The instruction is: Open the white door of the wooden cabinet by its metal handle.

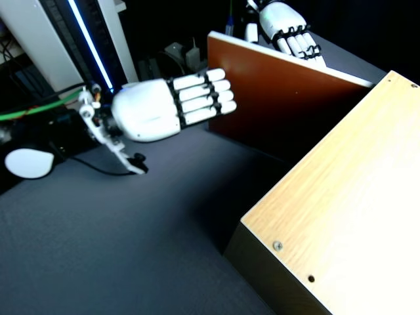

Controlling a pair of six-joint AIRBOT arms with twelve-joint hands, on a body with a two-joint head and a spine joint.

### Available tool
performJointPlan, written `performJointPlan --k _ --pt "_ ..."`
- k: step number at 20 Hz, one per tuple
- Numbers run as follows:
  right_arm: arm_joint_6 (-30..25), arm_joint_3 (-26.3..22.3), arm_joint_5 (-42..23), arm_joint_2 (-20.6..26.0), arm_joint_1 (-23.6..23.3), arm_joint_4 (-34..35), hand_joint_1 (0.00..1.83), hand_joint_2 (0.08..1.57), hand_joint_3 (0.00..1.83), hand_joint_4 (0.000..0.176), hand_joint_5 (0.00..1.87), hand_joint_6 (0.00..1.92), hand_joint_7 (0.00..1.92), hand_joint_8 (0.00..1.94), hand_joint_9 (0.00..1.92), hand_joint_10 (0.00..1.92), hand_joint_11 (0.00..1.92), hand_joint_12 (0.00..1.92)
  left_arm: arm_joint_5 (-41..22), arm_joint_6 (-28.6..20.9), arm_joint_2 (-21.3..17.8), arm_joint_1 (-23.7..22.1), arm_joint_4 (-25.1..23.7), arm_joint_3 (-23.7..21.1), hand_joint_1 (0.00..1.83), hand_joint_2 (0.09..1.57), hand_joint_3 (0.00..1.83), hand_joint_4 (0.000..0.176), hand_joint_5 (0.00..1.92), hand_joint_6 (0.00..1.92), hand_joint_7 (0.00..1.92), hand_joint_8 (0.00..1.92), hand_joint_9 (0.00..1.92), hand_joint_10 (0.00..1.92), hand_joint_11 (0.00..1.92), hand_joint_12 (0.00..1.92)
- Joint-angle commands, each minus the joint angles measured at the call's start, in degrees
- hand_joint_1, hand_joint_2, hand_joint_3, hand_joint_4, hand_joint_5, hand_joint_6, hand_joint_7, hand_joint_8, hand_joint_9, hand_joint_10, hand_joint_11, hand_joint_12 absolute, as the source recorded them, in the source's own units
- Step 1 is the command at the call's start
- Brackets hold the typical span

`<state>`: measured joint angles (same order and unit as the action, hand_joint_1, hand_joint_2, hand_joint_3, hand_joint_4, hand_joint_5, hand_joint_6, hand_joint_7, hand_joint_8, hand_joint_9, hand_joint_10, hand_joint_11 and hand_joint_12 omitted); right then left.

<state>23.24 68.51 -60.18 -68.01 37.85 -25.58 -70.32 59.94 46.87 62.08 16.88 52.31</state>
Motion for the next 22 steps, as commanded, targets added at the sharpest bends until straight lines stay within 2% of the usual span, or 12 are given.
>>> performJointPlan --k 1,2,3,4,5,6,7,8,12,17,19,22 --pt "-0.3 -0.03 -7.19 -0.2 -0.8 1.86 0.37 1.43 0.0 0.0 0.0 0.0 0.0 0.0 0.0 0.0 0.0 0.0 -7.35 -0.09 -0.37 -0.3 -0.22 0.07 0.0 1.17 0.0 0.0 0.0 0.0 0.0 0.0 0.0 0.0 0.0 0.0" --pt "-0.3 0.15 -7.27 -0.79 -0.92 2.03 0.4 1.43 0.0 0.0 0.0 0.0 0.0 0.0 0.0 0.0 0.0 0.0 -7.33 -0.09 -0.37 -0.3 -0.22 0.11 0.0 1.15 0.0 0.0 0.0 0.0 0.0 0.0 0.0 0.0 0.0 0.0" --pt "-0.3 0.35 -7.32 -1.37 -1.06 2.17 0.41 1.43 0.0 0.0 0.0 0.0 0.0 0.0 0.0 0.0 0.0 0.0 -7.19 -0.09 -0.37 -0.3 -0.22 0.16 0.0 1.36 0.02 0.0 0.02 0.0 0.01 0.0 0.02 0.0 0.06 0.04" --pt "-0.3 0.62 -7.32 -2.04 -1.23 2.29 0.41 1.43 0.0 0.0 0.0 0.0 0.0 0.0 0.0 0.0 0.0 0.0 -7.01 -0.09 -0.38 -0.3 -0.22 0.2 0.0 1.36 0.02 0.0 0.02 0.0 0.01 0.0 0.02 0.0 0.06 0.04" --pt "-0.3 0.98 -7.31 -2.88 -1.49 2.36 0.51 1.41 0.0 0.0 0.0 0.0 0.0 0.0 0.0 0.0 0.0 0.0 -6.87 -0.09 -0.39 -0.29 -0.22 0.21 0.38 1.56 0.16 0.0 0.16 0.01 0.23 0.01 0.27 0.01 0.01 1.03" --pt "-0.3 1.28 -7.29 -3.73 -1.89 2.36 0.46 1.43 0.0 0.0 0.0 0.0 0.0 0.0 0.0 0.0 0.0 0.0 -6.82 -0.09 -0.39 -0.29 -0.22 0.26 0.08 1.41 0.09 0.0 0.03 0.0 0.04 0.0 0.05 0.0 0.0 0.45" --pt "-0.3 1.39 -7.29 -4.18 -2.07 2.36 0.49 1.42 0.0 0.0 0.0 0.0 0.0 0.0 0.0 0.0 0.0 0.0 -6.8 -0.09 -0.38 -0.29 -0.22 0.28 0.01 1.38 0.06 0.0 0.01 0.0 0.01 0.0 0.01 0.0 0.0 0.21" --pt "-0.3 1.55 -7.29 -4.8 -2.37 2.33 0.47 1.43 0.0 0.0 0.0 0.0 0.0 0.0 0.0 0.0 0.0 0.0 -6.74 -0.09 -0.37 -0.29 -0.23 0.32 0.0 1.38 0.05 0.0 0.0 0.0 0.0 0.0 0.0 0.0 0.0 0.13" --pt "-0.31 1.65 -6.51 -6.73 -3.47 0.98 0.76 1.26 0.0 0.0 0.0 0.0 0.0 0.0 0.0 0.0 0.0 0.0 -6.35 -0.08 -0.32 -0.32 -0.26 0.46 0.0 1.38 0.04 0.0 0.0 0.0 0.0 0.0 0.0 0.0 0.0 0.11" --pt "-0.57 1.58 -6.16 -8.69 -4.87 -1.04 0.82 1.32 0.0 0.0 0.0 0.0 0.0 0.0 0.0 0.0 0.02 0.01 -6.17 -0.09 -0.13 -0.45 -0.28 0.68 0.0 1.38 0.04 0.0 0.0 0.0 0.0 0.0 0.0 0.0 0.0 0.11" --pt "-0.63 1.51 -6.16 -9.16 -5.3 -1.53 0.48 1.4 0.03 0.0 0.0 0.0 0.0 0.0 0.0 0.0 0.0 0.0 -6.0 -0.09 0.01 -0.61 -0.35 0.73 0.0 1.38 0.04 0.0 0.0 0.0 0.0 0.0 0.0 0.0 0.0 0.11" --pt "-1.22 1.42 -5.99 -9.18 -5.35 -1.76 0.59 1.33 0.0 0.0 0.0 0.0 0.0 0.0 0.0 0.0 0.0 0.0 -6.15 -0.27 0.01 -0.73 -0.47 0.71 0.0 1.38 0.04 0.0 0.0 0.0 0.0 0.0 0.0 0.0 0.0 0.11"
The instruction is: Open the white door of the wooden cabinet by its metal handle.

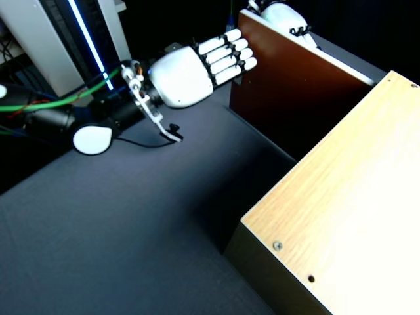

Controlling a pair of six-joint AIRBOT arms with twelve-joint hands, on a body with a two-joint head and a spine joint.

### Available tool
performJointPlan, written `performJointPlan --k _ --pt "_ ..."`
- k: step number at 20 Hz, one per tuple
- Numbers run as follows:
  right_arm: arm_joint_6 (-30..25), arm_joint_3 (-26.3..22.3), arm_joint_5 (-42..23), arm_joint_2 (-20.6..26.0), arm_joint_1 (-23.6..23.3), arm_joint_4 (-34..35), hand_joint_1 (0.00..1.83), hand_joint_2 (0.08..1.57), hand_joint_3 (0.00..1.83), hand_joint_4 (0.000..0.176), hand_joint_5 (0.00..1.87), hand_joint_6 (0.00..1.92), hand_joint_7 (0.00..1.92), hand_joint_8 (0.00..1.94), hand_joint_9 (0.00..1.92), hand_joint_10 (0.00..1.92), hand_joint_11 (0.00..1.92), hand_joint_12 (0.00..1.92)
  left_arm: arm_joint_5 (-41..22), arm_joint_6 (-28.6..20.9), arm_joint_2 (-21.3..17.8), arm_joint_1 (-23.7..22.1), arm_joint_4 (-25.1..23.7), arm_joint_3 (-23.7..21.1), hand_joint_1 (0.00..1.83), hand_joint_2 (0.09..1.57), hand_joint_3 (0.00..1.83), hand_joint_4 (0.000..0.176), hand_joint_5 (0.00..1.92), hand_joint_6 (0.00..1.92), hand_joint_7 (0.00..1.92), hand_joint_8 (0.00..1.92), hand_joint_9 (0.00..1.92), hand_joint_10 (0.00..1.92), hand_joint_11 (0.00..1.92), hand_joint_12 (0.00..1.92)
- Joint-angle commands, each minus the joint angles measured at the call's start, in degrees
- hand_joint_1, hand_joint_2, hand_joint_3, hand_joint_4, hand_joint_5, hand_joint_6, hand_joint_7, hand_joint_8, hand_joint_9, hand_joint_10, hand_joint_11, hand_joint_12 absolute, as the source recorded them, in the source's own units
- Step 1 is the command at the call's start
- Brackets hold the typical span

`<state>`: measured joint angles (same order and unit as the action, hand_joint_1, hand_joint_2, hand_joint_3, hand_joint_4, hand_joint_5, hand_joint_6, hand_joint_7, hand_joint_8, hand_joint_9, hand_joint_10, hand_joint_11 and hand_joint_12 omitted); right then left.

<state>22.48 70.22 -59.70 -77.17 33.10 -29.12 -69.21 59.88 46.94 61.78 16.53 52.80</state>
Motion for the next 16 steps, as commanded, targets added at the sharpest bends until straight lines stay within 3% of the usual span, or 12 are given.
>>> performJointPlan --k 1,3,5,7,9,13,14,15,16 --pt "-0.51 -0.45 -6.31 0.27 -0.6 1.85 0.59 1.34 0.0 0.0 0.0 0.0 0.0 0.0 0.0 0.0 0.0 0.0 -7.33 -0.21 -0.08 -0.45 -0.12 0.21 0.0 1.38 0.04 0.0 0.0 0.0 0.0 0.0 0.0 0.0 0.0 0.11" --pt "-0.54 -1.01 -6.21 2.76 -0.6 2.44 0.61 1.37 0.0 0.0 0.0 0.0 0.0 0.0 0.0 0.0 0.0 0.0 -7.63 -0.24 -0.06 -0.39 -0.02 0.12 0.0 1.38 0.04 0.0 0.0 0.0 0.0 0.0 0.0 0.0 0.0 0.11" --pt "-0.54 -1.52 -6.26 5.36 -0.59 3.37 0.39 1.44 0.02 0.0 0.0 0.0 0.0 0.0 0.0 0.0 0.0 0.0 -8.28 -0.29 -0.08 0.02 0.21 -0.15 0.0 1.38 0.04 0.0 0.0 0.0 0.0 0.0 0.0 0.0 0.0 0.11" --pt "-0.52 -1.71 -6.26 7.17 -0.36 4.31 0.45 1.44 0.01 0.0 0.0 0.0 0.0 0.0 0.0 0.0 0.0 0.0 -8.64 -0.43 -0.15 0.19 0.5 -0.23 0.0 1.38 0.04 0.0 0.0 0.0 0.0 0.0 0.0 0.0 0.0 0.11" --pt "-0.05 -1.63 -6.26 9.72 0.88 6.51 0.35 1.45 0.01 0.0 0.0 0.0 0.0 0.0 0.0 0.0 0.0 0.0 -9.04 -0.94 -0.34 0.46 0.65 -0.25 0.0 1.38 0.04 0.0 0.0 0.0 0.0 0.0 0.0 0.0 0.0 0.11" --pt "1.6 -1.95 -6.67 16.71 4.4 11.57 0.44 1.43 0.0 0.0 0.0 0.0 0.0 0.0 0.0 0.0 0.0 0.0 -10.36 -1.12 -1.06 0.77 0.53 -0.66 0.0 1.38 0.04 0.0 0.0 0.0 0.0 0.0 0.0 0.0 0.0 0.11" --pt "2.67 -2.81 -6.71 19.53 6.24 13.33 0.42 1.43 0.0 0.0 0.0 0.0 0.0 0.0 0.0 0.0 0.0 0.0 -11.07 -1.11 -1.35 0.76 0.1 -0.83 0.14 1.46 0.03 0.0 0.05 0.01 0.03 0.01 0.05 0.01 0.05 0.14" --pt "4.37 -3.71 -6.82 21.31 7.5 14.97 0.39 1.43 0.0 0.0 0.0 0.0 0.0 0.0 0.0 0.0 0.0 0.0 -11.59 -1.1 -1.61 0.71 -0.25 -0.94 0.15 1.48 0.02 0.0 0.07 0.01 0.04 0.0 0.05 0.01 0.03 0.15" --pt "5.74 -4.42 -7.1 22.68 8.54 16.27 0.23 1.45 0.01 0.0 0.0 0.0 0.0 0.0 0.0 0.0 0.0 0.0 -12.13 -1.09 -1.8 0.7 -0.46 -1.1 0.22 1.48 0.01 0.0 0.06 0.0 0.02 0.0 0.02 0.01 0.0 0.14"
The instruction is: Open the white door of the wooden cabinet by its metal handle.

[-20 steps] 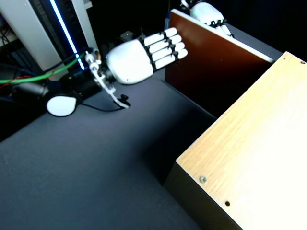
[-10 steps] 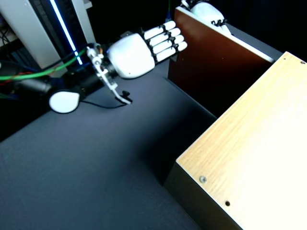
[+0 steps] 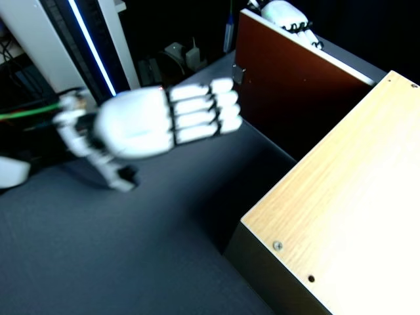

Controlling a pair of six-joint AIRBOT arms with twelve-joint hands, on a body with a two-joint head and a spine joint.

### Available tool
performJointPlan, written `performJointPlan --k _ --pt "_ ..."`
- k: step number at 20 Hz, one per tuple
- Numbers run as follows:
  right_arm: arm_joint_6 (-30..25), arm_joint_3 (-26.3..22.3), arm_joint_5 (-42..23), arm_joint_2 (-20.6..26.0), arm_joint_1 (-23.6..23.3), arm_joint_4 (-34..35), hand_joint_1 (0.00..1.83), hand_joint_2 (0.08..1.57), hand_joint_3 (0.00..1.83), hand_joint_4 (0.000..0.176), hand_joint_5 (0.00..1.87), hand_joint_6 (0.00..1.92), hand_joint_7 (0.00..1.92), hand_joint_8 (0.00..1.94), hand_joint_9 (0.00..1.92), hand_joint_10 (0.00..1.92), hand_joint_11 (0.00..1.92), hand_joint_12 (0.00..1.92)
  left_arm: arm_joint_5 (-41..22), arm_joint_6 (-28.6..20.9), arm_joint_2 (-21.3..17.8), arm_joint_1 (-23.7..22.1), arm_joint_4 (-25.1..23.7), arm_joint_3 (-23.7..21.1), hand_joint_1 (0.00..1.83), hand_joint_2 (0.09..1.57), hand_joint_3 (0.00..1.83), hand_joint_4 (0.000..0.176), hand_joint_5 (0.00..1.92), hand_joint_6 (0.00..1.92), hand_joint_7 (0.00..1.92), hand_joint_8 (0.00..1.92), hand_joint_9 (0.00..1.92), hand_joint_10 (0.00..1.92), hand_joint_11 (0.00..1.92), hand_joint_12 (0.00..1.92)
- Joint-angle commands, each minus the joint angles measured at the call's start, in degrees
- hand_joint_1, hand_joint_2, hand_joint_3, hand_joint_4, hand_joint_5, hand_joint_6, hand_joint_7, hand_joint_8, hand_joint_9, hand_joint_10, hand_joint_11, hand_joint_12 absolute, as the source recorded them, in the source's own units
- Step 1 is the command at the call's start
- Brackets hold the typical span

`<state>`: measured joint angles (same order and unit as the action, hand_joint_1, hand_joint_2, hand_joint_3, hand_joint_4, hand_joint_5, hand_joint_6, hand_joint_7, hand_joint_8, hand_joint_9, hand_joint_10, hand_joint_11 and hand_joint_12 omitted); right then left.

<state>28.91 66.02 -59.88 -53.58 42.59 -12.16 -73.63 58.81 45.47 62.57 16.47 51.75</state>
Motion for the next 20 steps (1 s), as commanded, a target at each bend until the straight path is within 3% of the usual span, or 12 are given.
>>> performJointPlan --k 1,5,7,9,12,17,20 --pt "0.52 -0.86 -7.63 0.23 0.09 0.92 0.13 1.47 0.01 0.0 0.0 0.0 0.0 0.0 0.0 0.0 0.0 0.0 -8.38 -0.02 -0.58 -0.05 -0.53 -0.25 0.27 1.49 0.0 0.0 0.06 0.0 0.02 0.0 0.01 0.0 0.0 0.14" --pt "3.58 -3.17 -15.21 3.69 7.67 10.62 0.31 1.46 0.0 0.0 0.0 0.0 0.0 0.0 0.0 0.0 0.02 0.01 -10.82 -0.03 -1.65 0.73 -0.87 -1.35 0.3 1.48 0.0 0.0 0.05 0.01 0.02 0.0 0.01 0.0 0.0 0.1" --pt "4.77 -4.57 -20.42 5.49 12.34 15.7 0.22 1.46 0.0 0.0 0.0 0.0 0.0 0.0 0.0 0.0 0.0 0.0 -12.11 -0.03 -2.15 1.1 -0.89 -1.71 0.33 1.49 0.0 0.0 0.03 0.0 0.0 0.0 0.0 0.0 0.0 0.01" --pt "4.96 -6.01 -25.36 6.98 16.92 19.49 0.33 1.48 0.0 0.0 0.0 0.0 0.0 0.0 0.0 0.0 0.0 0.0 -13.5 -0.03 -2.56 1.37 -0.88 -1.98 0.28 1.49 0.0 0.0 0.04 0.0 0.01 0.0 0.01 0.0 0.0 0.0" --pt "5.28 -7.9 -30.5 7.96 22.07 22.5 0.27 1.45 0.0 0.0 0.0 0.0 0.0 0.0 0.0 0.0 0.0 0.0 -14.95 -0.02 -2.81 2.06 -0.91 -2.32 0.2 1.48 0.0 0.0 0.06 0.0 0.02 0.0 0.01 0.0 0.0 0.0" --pt "5.5 -10.02 -35.08 8.06 26.14 24.42 0.23 1.47 0.0 0.0 0.0 0.0 0.0 0.0 0.0 0.0 0.0 0.0 -17.41 -0.04 -3.0 2.79 -0.87 -2.89 0.22 1.48 0.0 0.0 0.08 0.0 0.05 0.0 0.03 0.0 0.0 0.0" --pt "5.5 -9.66 -35.39 7.88 26.26 24.97 0.22 1.47 0.0 0.0 0.0 0.0 0.0 0.0 0.0 0.0 0.0 0.0 -17.28 -0.04 -3.01 2.82 -0.74 -2.91 0.22 1.49 0.0 0.0 0.09 0.0 0.07 0.0 0.03 0.01 0.0 0.0"
